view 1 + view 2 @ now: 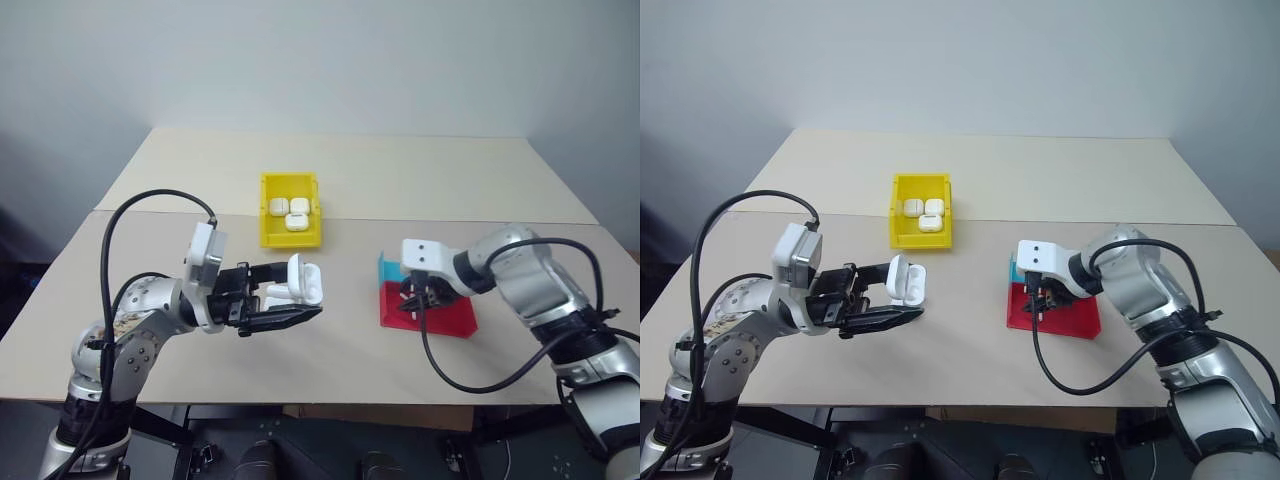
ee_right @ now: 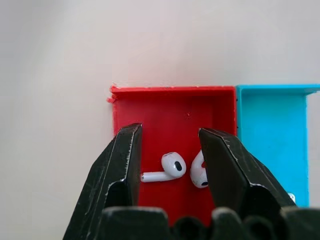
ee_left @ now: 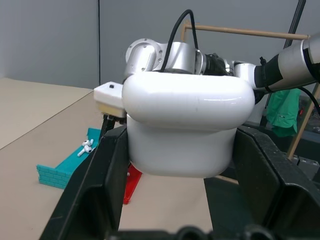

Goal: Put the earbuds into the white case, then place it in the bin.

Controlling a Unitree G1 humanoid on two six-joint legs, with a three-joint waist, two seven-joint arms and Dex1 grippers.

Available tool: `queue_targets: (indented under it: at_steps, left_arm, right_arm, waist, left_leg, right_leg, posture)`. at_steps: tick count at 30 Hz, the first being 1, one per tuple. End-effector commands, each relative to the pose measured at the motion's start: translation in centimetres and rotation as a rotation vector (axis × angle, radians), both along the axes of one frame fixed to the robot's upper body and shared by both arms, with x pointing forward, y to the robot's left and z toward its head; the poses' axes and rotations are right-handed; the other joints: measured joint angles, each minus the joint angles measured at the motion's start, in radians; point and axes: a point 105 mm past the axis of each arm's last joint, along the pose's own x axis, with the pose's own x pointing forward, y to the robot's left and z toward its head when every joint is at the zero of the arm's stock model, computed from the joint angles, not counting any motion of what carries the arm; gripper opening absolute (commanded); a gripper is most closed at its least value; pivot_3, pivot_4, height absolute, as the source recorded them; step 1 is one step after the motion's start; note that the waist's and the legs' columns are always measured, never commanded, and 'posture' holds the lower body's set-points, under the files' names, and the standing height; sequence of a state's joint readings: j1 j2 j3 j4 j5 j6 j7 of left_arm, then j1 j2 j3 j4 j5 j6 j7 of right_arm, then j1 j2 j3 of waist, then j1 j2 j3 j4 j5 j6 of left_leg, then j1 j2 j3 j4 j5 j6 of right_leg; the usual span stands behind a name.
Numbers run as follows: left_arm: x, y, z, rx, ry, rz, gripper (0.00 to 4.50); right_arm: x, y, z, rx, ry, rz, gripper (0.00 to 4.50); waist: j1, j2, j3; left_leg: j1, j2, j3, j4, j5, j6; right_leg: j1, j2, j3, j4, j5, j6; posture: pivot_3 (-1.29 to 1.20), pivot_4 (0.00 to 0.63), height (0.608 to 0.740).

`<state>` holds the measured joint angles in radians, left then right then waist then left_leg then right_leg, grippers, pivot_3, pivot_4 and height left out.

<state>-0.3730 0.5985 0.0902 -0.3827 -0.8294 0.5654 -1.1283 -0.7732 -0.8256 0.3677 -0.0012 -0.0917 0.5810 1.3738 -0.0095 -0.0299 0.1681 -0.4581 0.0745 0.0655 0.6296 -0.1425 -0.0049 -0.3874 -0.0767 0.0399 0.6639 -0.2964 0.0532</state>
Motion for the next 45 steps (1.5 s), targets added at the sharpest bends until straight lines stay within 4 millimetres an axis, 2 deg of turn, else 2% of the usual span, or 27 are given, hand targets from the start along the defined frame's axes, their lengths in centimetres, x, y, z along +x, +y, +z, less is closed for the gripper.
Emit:
queue_targets:
  at_steps: [1, 2, 6, 7, 20, 24, 31, 36, 39, 44, 45]
  left_arm:
    - [-0.7, -0.1, 0.9, -0.016, -0.051, -0.022, 2.81]
    - [-0.7, -0.1, 0.9, -0.016, -0.051, -0.023, 2.81]
    - [-0.8, -0.1, 0.9, -0.016, -0.051, -0.027, 2.81]
    - [-0.8, -0.1, 0.8, -0.015, -0.051, -0.027, 2.81]
    - [-0.9, 0.0, 0.8, -0.01, -0.047, -0.019, 2.81]
    - [-1.0, 0.0, 0.8, -0.008, -0.046, -0.016, 2.81]
    - [-1.0, 0.0, 0.8, -0.005, -0.044, -0.02, 2.81]
    - [-1.0, 0.0, 0.8, -0.002, -0.042, -0.023, 2.81]
    - [-1.0, 0.0, 0.8, 0.001, -0.042, -0.027, 2.81]
    - [-1.0, 0.0, 0.9, -0.001, -0.042, -0.029, 2.81]
    - [-0.9, -0.1, 0.9, -0.001, -0.042, -0.029, 2.81]
  right_arm:
    - [-0.7, -0.3, -0.1, 0.015, 0.0, -0.003, 1.81]
    - [-0.7, -0.4, -0.4, 0.016, 0.004, -0.012, 1.58]
    - [-0.6, -0.6, -0.8, 0.025, 0.01, -0.033, 0.19]
    - [-0.6, -0.6, -0.9, 0.025, 0.01, -0.04, 0.02]
    - [-0.3, -1.7, -2.8, -0.032, 0.043, -0.098, 0.02]
    - [0.3, -2.8, -2.8, -0.069, 0.016, -0.139, 0.02]
    - [0.6, -3.4, -2.4, -0.079, -0.007, -0.149, 0.02]
    - [0.6, -3.6, -1.9, -0.09, -0.08, -0.074, 0.02]
    - [0.4, -3.1, -1.0, -0.057, -0.084, -0.047, 0.63]
    - [-0.1, -1.7, 0.3, -0.027, -0.095, -0.003, 2.23]
    - [-0.3, -1.5, 0.4, -0.024, -0.093, 0.004, 2.23]
  waist:
    - [-0.001, 0.0, 0.0]
    - [-0.001, 0.0, 0.0]
    - [-0.004, 0.0, 0.0]
    - [-0.004, 0.0, 0.0]
    - [-0.002, 0.0, 0.0]
    - [-0.002, 0.0, 0.0]
    - [-0.002, 0.0, 0.0]
    - [-0.002, 0.0, 0.0]
    - [-0.002, 0.0, 0.0]
    - [-0.003, 0.0, 0.0]
    - [-0.003, 0.0, 0.0]
  left_leg:
    - [0.0, 0.0, 0.0, 0.0, 0.0, 0.0]
    - [0.0, 0.0, 0.0, 0.0, 0.0, 0.0]
    - [0.0, 0.0, 0.0, 0.0, 0.0, 0.0]
    - [0.0, 0.0, 0.0, 0.0, 0.0, 0.0]
    - [0.0, 0.0, 0.0, 0.0, 0.0, 0.0]
    - [0.0, 0.0, 0.0, 0.0, 0.0, 0.0]
    - [0.0, 0.0, 0.0, 0.0, 0.0, 0.0]
    - [0.0, 0.0, 0.0, 0.0, 0.0, 0.0]
    - [0.0, 0.0, 0.0, 0.0, 0.0, 0.0]
    - [0.0, 0.0, 0.0, 0.0, 0.0, 0.0]
    - [0.0, 0.0, 0.0, 0.0, 0.0, 0.0]
  right_leg:
    - [0.0, 0.0, 0.0, 0.0, 0.0, 0.0]
    - [0.0, 0.0, 0.0, 0.0, 0.0, 0.0]
    - [0.0, 0.0, 0.0, 0.001, 0.0, 0.0]
    - [-0.001, 0.0, 0.001, 0.001, 0.0, 0.0]
    - [-0.001, 0.0, 0.001, 0.0, 0.0, 0.0]
    - [0.0, 0.0, 0.001, 0.0, 0.0, 0.0]
    - [0.0, 0.0, 0.0, 0.0, 0.0, 0.0]
    - [0.0, 0.0, 0.0, 0.0, 0.0, 0.0]
    - [0.0, 0.0, 0.001, 0.0, 0.0, 0.0]
    - [0.0, 0.0, 0.001, 0.0, 0.0, 0.0]
    - [0.0, 0.0, 0.001, 0.0, 0.0, 0.0]
  posture:
    - [0.0, 0.15, 0.74]
    - [0.0, 0.15, 0.74]
    - [0.0, 0.15, 0.74]
    - [0.0, 0.15, 0.74]
    - [0.0, 0.15, 0.74]
    - [0.0, 0.15, 0.74]
    - [0.0, 0.15, 0.74]
    - [0.0, 0.15, 0.74]
    - [0.0, 0.15, 0.74]
    - [0.0, 0.15, 0.74]
    - [0.0, 0.15, 0.74]
